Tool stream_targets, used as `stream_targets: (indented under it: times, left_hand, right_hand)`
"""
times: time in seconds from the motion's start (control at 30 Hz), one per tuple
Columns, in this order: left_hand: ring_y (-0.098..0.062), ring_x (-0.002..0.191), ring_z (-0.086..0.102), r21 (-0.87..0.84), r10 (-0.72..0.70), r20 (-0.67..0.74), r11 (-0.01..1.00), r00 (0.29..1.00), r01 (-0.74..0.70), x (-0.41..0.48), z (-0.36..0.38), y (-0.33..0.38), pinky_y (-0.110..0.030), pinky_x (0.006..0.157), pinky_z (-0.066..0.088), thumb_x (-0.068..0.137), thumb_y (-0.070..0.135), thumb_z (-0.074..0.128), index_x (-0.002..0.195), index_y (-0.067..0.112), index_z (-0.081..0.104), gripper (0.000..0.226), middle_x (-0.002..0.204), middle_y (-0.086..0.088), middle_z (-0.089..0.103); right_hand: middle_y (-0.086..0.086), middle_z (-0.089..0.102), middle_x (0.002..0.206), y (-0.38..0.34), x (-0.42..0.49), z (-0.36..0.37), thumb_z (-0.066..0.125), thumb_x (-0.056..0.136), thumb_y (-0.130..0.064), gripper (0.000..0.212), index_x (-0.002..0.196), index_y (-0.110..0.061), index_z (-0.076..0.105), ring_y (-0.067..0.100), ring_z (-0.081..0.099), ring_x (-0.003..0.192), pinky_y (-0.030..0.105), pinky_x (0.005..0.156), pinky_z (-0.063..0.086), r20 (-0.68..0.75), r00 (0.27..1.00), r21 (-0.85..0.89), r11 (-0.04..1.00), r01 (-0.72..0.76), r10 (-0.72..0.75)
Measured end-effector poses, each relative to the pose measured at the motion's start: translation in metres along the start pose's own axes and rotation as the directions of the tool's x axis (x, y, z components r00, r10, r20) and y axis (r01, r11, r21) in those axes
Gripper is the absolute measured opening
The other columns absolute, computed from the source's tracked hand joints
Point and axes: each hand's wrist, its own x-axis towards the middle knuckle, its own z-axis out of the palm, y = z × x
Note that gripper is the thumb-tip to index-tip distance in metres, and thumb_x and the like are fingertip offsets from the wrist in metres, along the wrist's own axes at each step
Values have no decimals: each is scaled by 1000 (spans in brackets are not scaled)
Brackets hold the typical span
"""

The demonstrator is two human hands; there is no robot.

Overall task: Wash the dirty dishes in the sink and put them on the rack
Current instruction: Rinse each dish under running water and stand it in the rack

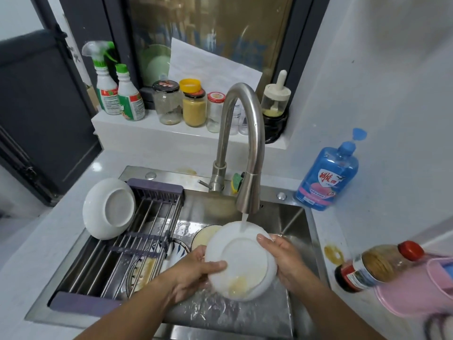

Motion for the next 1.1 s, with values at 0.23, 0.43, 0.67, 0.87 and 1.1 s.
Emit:
stream_targets:
  times: [0.23, 0.43, 0.67, 0.87, 1.1]
  left_hand:
    - [-37, 110, 70, -168, 73, 5, 983, 997, -71, 3, 38, 4, -58, 79, 60, 85, 7, 76, 135, 18, 53, 56, 125, -14, 71]
    - [-37, 98, 73, -340, 109, -152, 928, 982, -155, 10, 55, 11, -48, 64, 61, 100, 14, 62, 127, 16, 57, 28, 113, -18, 74]
    - [-44, 107, 68, -442, 83, -275, 874, 958, -202, 13, 43, 11, -62, 75, 60, 100, 8, 60, 131, 13, 55, 33, 121, -23, 69]
    - [-45, 112, 66, -576, -16, -212, 810, 977, -112, 7, 30, 3, -70, 81, 54, 99, 10, 61, 135, 10, 54, 37, 121, -24, 70]
    - [-39, 101, 73, -477, -60, -281, 875, 958, -85, 22, 11, -13, -57, 75, 62, 94, 15, 69, 142, 19, 48, 53, 126, -17, 69]
  right_hand:
    - [8, 53, 146, 9, 32, 39, 32, 102, -53, 52, 143, -27, 51, 31, 49, 132, 46, 112, 37, -181, 980, -537, 843, -24, -87]
    - [3, 36, 160, 4, 28, 74, 26, 99, -63, 64, 152, -30, 41, 26, 30, 148, 48, 121, 23, -56, 988, -821, 570, 36, -143]
    - [6, 50, 150, 19, 42, 58, 40, 102, -49, 50, 148, -33, 46, 31, 52, 129, 46, 109, 43, -211, 977, -573, 807, -141, 21]
    - [15, 72, 111, 20, 46, 51, 56, 97, -54, 48, 115, -11, 69, 36, 68, 99, 50, 92, 57, -346, 882, 76, 946, -315, 321]
    - [20, 77, 99, 6, 32, 55, 86, 81, -26, 41, 112, -4, 71, 42, 74, 91, 60, 85, 59, -114, 938, 293, 914, -282, 326]
